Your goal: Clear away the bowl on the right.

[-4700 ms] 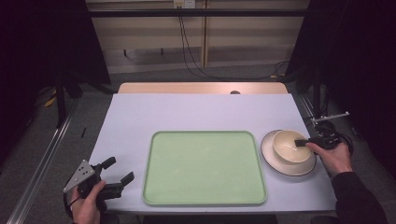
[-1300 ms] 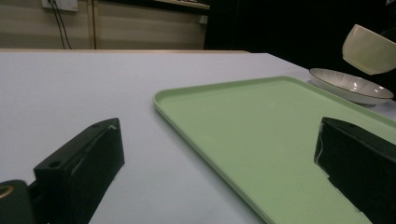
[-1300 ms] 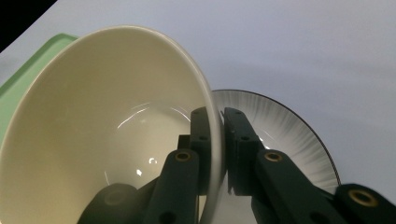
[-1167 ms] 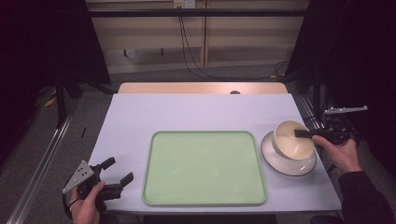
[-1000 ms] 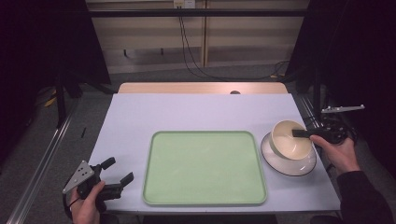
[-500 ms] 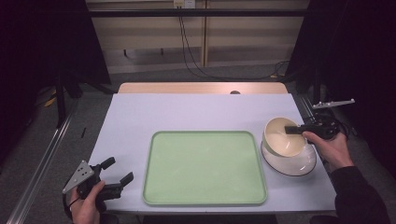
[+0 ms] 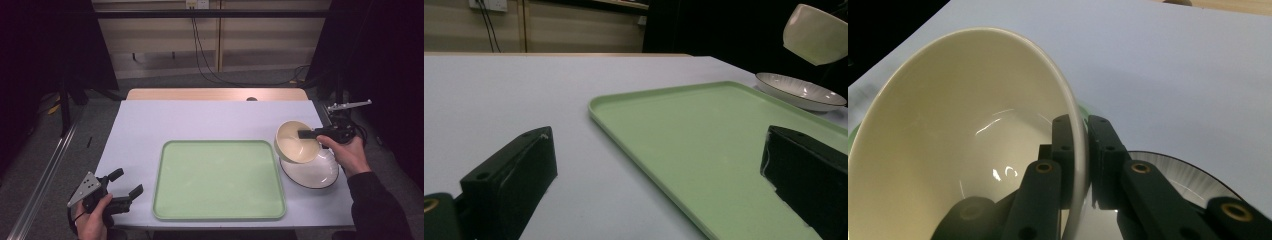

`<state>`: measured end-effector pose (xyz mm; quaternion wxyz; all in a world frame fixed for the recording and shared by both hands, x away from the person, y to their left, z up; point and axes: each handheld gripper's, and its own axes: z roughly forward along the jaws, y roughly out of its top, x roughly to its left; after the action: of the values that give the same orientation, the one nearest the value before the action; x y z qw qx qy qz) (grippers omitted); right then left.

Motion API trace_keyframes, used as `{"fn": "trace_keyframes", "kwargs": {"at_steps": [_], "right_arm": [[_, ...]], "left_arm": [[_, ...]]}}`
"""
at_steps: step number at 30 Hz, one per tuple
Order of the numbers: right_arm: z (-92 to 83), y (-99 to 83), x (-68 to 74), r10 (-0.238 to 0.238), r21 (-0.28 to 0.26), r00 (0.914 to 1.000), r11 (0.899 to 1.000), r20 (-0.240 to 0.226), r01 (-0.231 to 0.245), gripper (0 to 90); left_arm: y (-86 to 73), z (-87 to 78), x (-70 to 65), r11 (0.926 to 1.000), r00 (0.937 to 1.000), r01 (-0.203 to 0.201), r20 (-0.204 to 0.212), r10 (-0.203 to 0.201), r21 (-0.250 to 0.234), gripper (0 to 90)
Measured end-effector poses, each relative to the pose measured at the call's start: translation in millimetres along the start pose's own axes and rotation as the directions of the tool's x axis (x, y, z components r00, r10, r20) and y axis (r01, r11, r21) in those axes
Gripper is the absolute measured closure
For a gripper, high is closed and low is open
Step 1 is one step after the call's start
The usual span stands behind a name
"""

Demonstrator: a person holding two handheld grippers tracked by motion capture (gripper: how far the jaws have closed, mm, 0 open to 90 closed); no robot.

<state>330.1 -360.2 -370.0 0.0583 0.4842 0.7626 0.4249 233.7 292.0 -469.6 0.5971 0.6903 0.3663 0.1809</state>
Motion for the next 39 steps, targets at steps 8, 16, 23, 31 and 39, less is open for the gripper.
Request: {"fn": "trace_keyframes", "kwargs": {"at_steps": [8, 16, 23, 31, 39], "right_arm": [[10.6, 12.2, 3.8, -0.002, 0.004, 0.9999, 1.000, -0.015, 0.002, 83.4], [19.9, 22.7, 5.6, -0.009, -0.004, 0.9997, 1.000, -0.023, 0.009, 83.5], [29.3, 32.3, 11.6, -0.014, -0.002, 0.9997, 1.000, -0.022, 0.014, 83.4], [48.3, 44.7, 18.9, -0.032, 0.001, 0.9983, 0.999, -0.049, 0.032, 83.4], [67.9, 50.0, 20.6, -0.010, 0.041, 0.9989, 0.999, -0.045, 0.012, 83.4]], "left_arm": [[-0.1, 0.0, 0.2, 1.0000, 1.0000, 0.002, 0.004, -0.002, 0.002, 1.5], [-0.2, 0.1, 0.2, 1.0000, 1.0000, 0.005, 0.001, -0.005, -0.001, 1.5], [-0.2, 0.6, 0.1, 1.0000, 1.0000, 0.006, -0.007, -0.006, -0.004, 1.5], [0.2, 0.2, -0.1, 1.0000, 1.0000, -0.003, 0.000, 0.003, -0.003, 1.5], [0.1, 0.4, -0.1, 1.0000, 1.0000, 0.000, 0.002, 0.000, -0.006, 1.5]]}}
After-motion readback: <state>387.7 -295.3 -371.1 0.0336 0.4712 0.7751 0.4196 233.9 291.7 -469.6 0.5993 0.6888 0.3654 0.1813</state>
